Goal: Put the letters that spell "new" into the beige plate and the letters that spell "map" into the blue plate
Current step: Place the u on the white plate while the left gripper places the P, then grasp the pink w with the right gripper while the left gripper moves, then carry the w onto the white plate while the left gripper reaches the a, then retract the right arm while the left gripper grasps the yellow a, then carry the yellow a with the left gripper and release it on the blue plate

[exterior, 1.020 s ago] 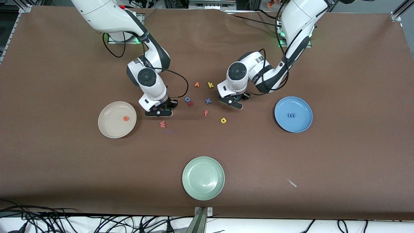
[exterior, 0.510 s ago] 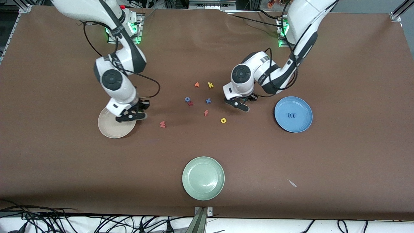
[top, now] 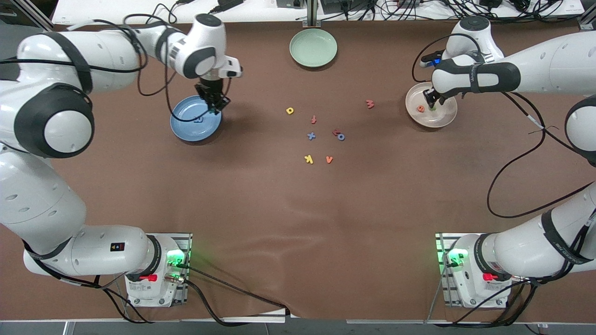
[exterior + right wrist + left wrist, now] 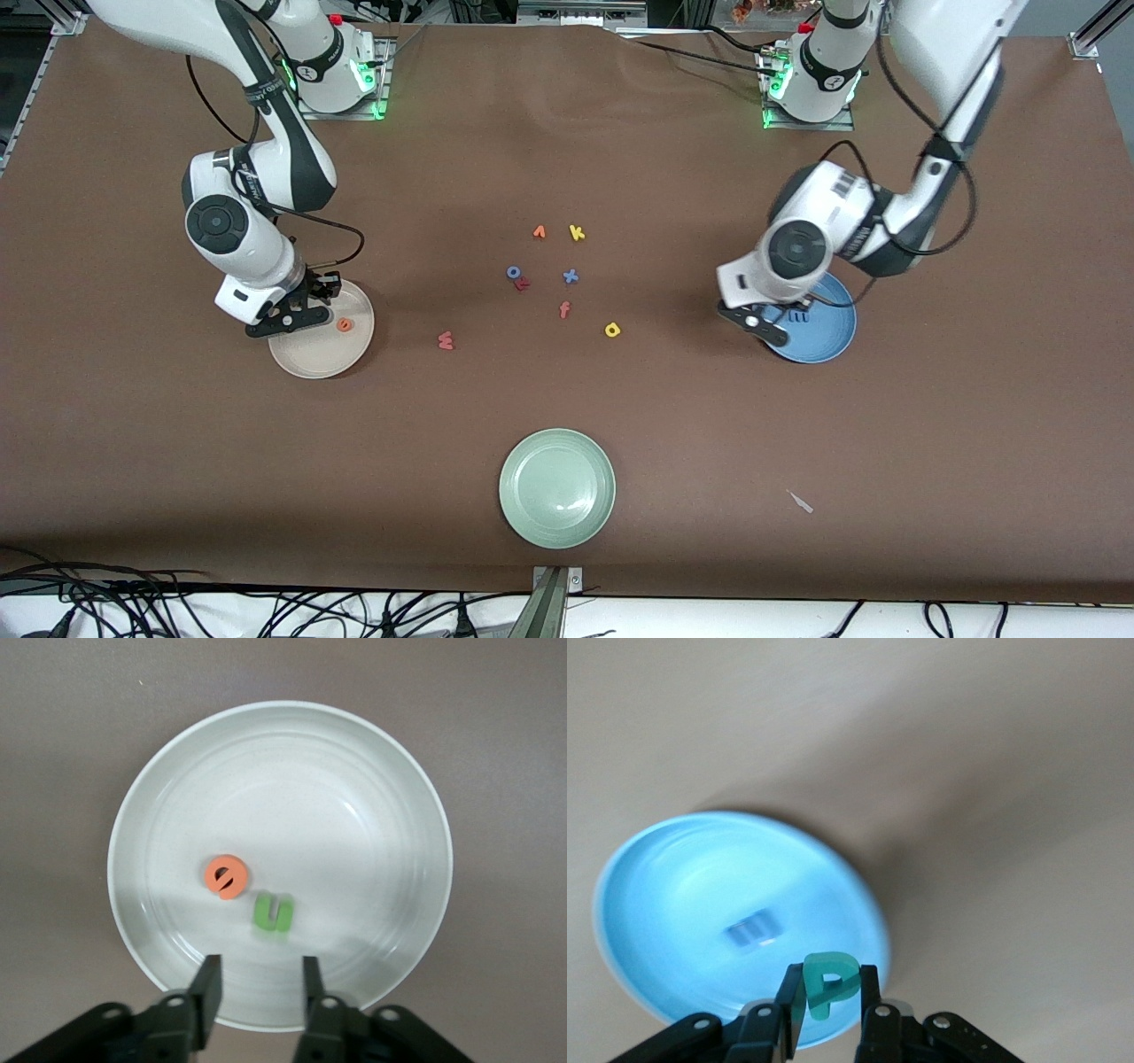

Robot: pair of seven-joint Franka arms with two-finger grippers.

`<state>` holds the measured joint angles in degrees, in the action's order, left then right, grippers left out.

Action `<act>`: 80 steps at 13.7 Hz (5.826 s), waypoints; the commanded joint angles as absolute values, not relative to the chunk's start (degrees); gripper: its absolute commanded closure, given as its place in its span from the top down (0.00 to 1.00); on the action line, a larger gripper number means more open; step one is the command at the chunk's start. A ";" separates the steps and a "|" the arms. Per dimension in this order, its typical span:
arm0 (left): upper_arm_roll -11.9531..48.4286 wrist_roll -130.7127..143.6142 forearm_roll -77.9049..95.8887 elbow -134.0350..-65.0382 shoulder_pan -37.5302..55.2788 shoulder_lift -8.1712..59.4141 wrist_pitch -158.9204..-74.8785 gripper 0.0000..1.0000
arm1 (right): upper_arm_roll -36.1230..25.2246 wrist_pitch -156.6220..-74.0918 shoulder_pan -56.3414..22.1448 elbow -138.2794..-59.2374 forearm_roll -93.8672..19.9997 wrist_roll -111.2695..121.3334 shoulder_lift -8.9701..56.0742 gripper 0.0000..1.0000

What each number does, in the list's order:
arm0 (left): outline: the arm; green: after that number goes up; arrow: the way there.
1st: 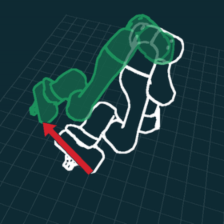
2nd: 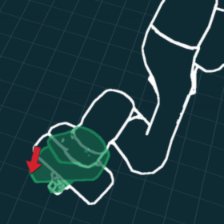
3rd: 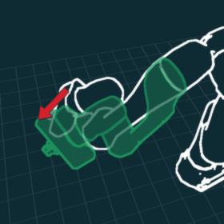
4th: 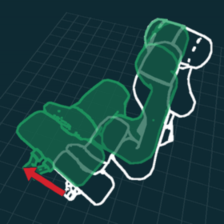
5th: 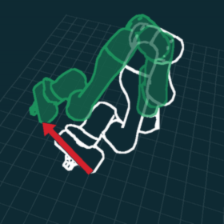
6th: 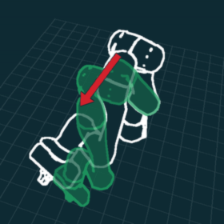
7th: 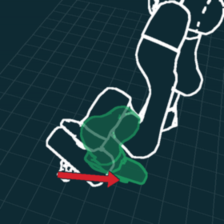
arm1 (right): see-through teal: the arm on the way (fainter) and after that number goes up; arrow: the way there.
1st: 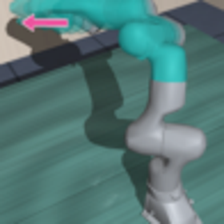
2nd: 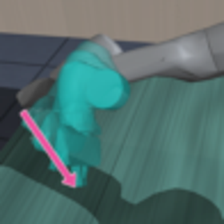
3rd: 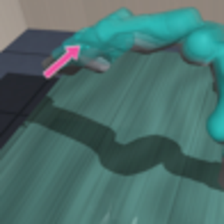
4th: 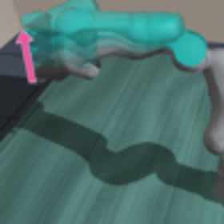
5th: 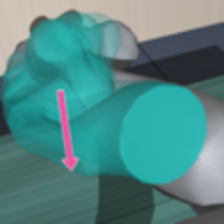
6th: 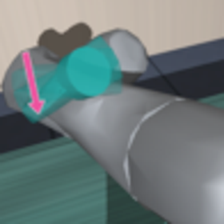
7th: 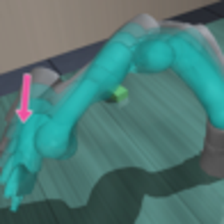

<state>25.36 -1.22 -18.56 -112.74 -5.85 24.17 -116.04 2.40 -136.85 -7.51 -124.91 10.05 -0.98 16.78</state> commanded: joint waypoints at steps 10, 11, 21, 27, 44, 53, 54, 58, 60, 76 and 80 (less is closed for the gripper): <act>26.19 -10.90 -14.41 -113.73 -14.68 26.72 -117.60 1.00 | 11.78 -139.39 -14.23 -112.16 10.28 -23.99 28.02 0.66; 26.37 -11.16 -14.41 -113.64 -14.76 26.54 -117.42 1.00 | 11.78 -141.13 -14.76 -111.89 10.37 -23.99 29.26 0.67; 28.56 -7.13 -2.56 -105.91 -11.96 26.80 -111.09 1.00 | 11.78 -148.08 -16.08 -107.23 10.72 -23.20 36.56 0.67; 28.48 22.81 1.93 -103.37 -2.38 29.79 -119.18 1.00 | 11.52 -149.41 -16.26 -107.23 12.56 -23.12 37.44 0.54; 26.37 15.92 -15.38 -84.37 16.00 47.72 -121.82 1.00 | 6.78 -133.59 -4.23 -118.72 13.89 7.17 16.36 0.11; 26.37 13.89 -26.89 -84.81 17.14 51.85 -129.71 0.93 | 2.02 -141.08 -3.34 -126.48 12.66 8.27 13.98 0.59; 26.37 13.89 -27.50 -85.08 17.05 51.86 -129.73 0.85 | 2.28 -139.15 -3.34 -125.43 12.74 6.78 13.19 0.66; 26.37 13.80 -27.60 -85.86 17.14 51.77 -129.64 0.69 | 4.39 -123.71 -3.43 -115.52 7.59 5.80 10.64 0.99; 26.37 10.48 -27.60 -85.87 17.14 51.77 -129.46 0.49 | 4.39 -116.84 -3.43 -111.73 6.42 5.80 8.45 0.99; 28.48 -5.85 -26.37 -88.14 2.92 38.24 -101.95 0.06 | 3.52 -99.14 -3.43 -100.55 4.75 6.15 1.84 1.00; 28.39 -9.93 -27.51 -95.70 -2.89 36.57 -103.79 0.12 | 3.43 -98.88 -3.34 -99.15 4.66 6.50 1.93 1.00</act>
<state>27.65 -8.18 -25.97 -90.09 -0.74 39.55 -102.17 3.64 -100.46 -3.41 -100.55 5.68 6.27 2.46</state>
